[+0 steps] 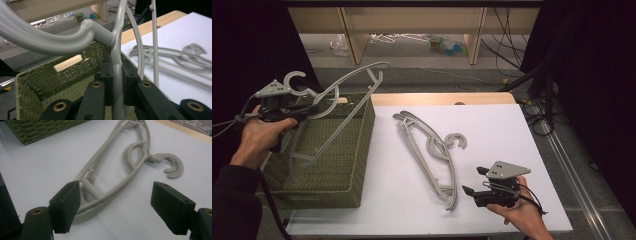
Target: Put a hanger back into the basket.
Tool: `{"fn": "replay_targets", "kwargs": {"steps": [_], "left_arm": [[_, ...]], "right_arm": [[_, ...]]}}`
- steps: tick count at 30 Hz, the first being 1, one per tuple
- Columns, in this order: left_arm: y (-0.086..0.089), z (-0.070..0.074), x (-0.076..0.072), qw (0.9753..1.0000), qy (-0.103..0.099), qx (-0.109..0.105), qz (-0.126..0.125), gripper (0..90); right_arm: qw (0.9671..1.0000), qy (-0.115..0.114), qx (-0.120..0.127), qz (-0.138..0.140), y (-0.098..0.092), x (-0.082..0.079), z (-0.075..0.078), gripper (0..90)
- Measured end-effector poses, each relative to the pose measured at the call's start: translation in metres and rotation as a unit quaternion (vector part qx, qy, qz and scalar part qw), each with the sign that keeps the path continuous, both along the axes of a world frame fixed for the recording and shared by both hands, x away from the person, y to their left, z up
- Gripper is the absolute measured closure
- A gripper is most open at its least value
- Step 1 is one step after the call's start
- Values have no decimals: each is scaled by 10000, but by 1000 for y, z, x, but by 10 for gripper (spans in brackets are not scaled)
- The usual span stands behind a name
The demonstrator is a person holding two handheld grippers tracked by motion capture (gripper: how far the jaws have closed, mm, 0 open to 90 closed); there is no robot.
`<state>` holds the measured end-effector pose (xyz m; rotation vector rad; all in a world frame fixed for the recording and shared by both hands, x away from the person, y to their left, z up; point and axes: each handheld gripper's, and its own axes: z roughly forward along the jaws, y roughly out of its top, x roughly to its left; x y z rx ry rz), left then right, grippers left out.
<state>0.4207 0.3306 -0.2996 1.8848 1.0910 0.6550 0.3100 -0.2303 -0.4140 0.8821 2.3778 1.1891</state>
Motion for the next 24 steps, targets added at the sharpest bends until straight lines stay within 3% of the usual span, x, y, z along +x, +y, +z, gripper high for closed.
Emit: {"fn": "replay_targets", "kwargs": {"steps": [3, 8, 14, 20, 22, 24], "left_arm": [[12, -9, 0, 9999, 81, 32, 83, 816], [26, -22, -2, 9992, 144, 296, 207, 815], [37, -34, -2, 9981, 271, 389, 401, 815], [48, -42, -3, 9952, 489, 748, 391, 815], [50, -46, -3, 9952, 496, 688, 493, 814], [54, -48, -4, 9942, 560, 766, 507, 814]], "right_arm": [[10000, 33, 15, -33, -1, 0, 0, 245], [10000, 22, -21, 17, -1, 1, -2, 246], [10000, 92, -6, -7, 0, 1, -2, 246], [10000, 69, 8, 2, -1, 2, -2, 246], [10000, 74, -8, -2, -1, 1, -2, 246], [10000, 79, -7, -1, -1, 1, -2, 246]]}}
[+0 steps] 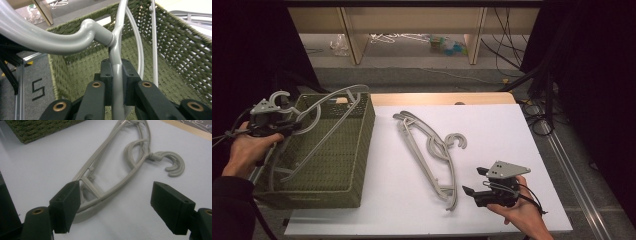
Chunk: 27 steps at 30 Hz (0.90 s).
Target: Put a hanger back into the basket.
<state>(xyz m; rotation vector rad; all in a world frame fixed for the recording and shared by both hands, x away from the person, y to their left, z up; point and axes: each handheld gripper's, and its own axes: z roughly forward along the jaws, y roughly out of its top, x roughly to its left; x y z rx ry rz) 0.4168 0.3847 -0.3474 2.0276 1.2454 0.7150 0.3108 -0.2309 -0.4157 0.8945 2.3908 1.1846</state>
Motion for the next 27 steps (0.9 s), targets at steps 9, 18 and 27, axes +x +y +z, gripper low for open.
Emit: {"fn": "replay_targets", "kwargs": {"steps": [9, 18, 27], "left_arm": [[3, -14, 5, 9996, 219, 160, 41, 812], [-6, -30, 13, 9989, 440, 125, 57, 809], [-15, -45, 24, 9958, 840, 350, 64, 804]], "right_arm": [[10000, 23, -3, 16, 0, 0, -1, 247], [10000, -15, -3, 26, 1, 1, -2, 246], [10000, 1, -28, 63, 1, 1, -2, 245]]}}
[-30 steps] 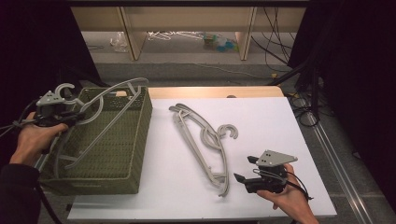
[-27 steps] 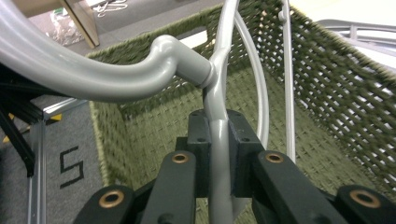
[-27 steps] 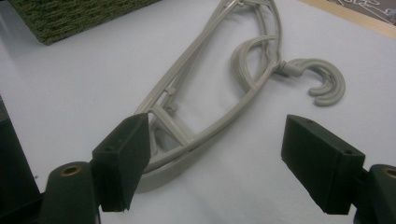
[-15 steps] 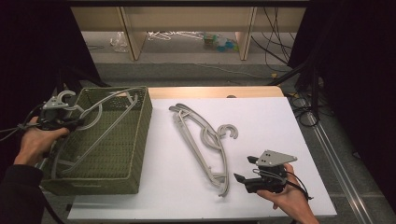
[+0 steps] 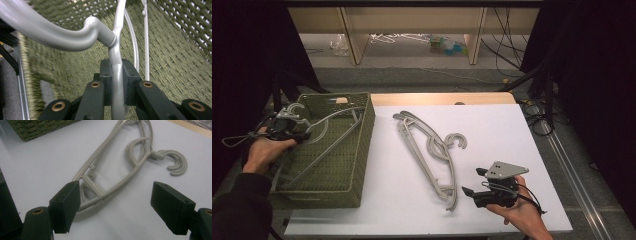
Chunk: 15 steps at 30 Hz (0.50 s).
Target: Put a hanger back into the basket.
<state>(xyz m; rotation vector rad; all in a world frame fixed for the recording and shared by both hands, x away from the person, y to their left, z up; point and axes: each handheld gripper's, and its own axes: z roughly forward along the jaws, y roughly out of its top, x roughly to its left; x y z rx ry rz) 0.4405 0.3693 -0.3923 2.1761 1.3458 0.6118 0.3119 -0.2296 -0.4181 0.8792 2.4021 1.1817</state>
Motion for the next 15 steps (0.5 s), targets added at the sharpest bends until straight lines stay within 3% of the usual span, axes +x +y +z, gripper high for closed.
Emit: {"fn": "replay_targets", "kwargs": {"steps": [2, 7, 10, 15], "left_arm": [[0, -6, 1, 10000, 38, -72, 48, 801], [3, -13, 1, 9996, 177, 183, 135, 787], [7, -9, 0, 9993, 65, 78, 355, 730], [9, 3, -9, 9987, -202, -157, 441, 706]], "right_arm": [[10000, 5, -12, 15, 0, 0, 0, 246], [10000, 12, -13, 17, 0, 0, 0, 245], [10000, 17, -29, 7, 0, 0, 0, 245], [10000, 14, -10, 22, 0, 0, 0, 243]]}}
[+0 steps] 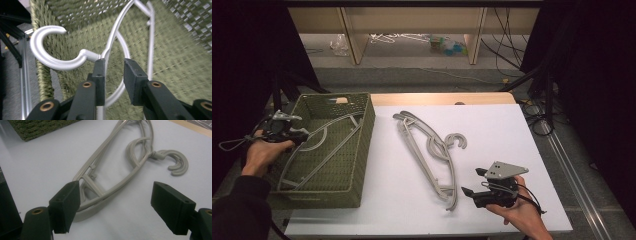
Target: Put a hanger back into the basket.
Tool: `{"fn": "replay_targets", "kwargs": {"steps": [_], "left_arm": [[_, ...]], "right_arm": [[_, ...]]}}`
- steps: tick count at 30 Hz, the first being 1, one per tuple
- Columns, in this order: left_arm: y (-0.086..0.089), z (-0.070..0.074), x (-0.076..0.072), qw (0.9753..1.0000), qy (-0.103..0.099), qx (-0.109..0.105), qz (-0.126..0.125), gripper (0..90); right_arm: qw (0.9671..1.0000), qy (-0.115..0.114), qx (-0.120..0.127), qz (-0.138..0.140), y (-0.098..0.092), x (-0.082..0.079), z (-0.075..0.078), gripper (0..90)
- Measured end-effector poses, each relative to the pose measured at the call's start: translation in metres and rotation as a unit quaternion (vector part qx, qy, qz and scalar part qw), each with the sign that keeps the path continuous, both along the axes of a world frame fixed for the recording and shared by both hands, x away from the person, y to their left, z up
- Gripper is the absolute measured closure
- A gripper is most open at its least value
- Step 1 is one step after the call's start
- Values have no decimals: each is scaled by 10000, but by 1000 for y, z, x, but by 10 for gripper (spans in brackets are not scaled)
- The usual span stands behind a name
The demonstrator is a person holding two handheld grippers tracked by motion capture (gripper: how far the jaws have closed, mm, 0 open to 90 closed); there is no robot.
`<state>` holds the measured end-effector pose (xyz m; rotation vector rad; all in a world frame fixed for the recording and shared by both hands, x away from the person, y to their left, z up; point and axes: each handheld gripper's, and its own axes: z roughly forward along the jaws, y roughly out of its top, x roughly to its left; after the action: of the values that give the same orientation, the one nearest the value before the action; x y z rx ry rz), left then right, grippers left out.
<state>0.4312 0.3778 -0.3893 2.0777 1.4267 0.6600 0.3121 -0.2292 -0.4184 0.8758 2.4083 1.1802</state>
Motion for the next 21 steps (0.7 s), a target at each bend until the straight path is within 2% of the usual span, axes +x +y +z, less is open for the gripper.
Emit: {"fn": "replay_targets", "kwargs": {"steps": [2, 3, 4, 6, 7, 8, 9, 11, 14, 17, 18, 20, 21], "left_arm": [[-2, 6, -7, 9998, -145, -91, -49, 692], [-5, 9, -12, 9993, -286, -222, 0, 656], [-6, 11, -15, 9988, -376, -315, -7, 656], [-11, 18, -24, 9967, -562, -573, -104, 620], [-15, 20, -31, 9945, -735, -738, -95, 597], [-18, 22, -35, 9935, -828, -774, -124, 579], [-21, 24, -42, 9913, -980, -858, -185, 572], [-25, 26, -50, 9879, -1147, -995, -325, 547], [-30, 30, -65, 9822, -1441, -1152, -367, 491], [-30, 41, -81, 9755, -1883, -1060, -411, 467], [-29, 45, -88, 9731, -2001, -1096, -329, 446], [-30, 51, -96, 9668, -2011, -1544, -304, 429], [-33, 52, -99, 9645, -2020, -1671, -308, 415]], "right_arm": [[10000, 27, -1, -25, 0, -1, 0, 242], [10000, 3, 0, 39, 1, 0, 0, 242], [10000, 3, 0, 39, 1, 0, 0, 242], [10000, 49, 6, -12, 1, 0, -1, 240], [10000, 33, 6, -32, 1, 0, -1, 238], [10000, 4, 37, -14, 2, 1, -2, 237], [10000, 16, 49, -3, 2, 2, -2, 237], [10000, 22, 82, -22, 2, 3, -4, 234], [9998, 53, 179, -38, 1, 3, -5, 232], [9997, 76, 204, -78, 1, 4, -6, 230], [9997, 92, 215, -83, 1, 3, -7, 229], [9997, 92, 200, -83, 1, 3, -7, 230], [9997, 84, 199, -94, 1, 3, -7, 229]]}}
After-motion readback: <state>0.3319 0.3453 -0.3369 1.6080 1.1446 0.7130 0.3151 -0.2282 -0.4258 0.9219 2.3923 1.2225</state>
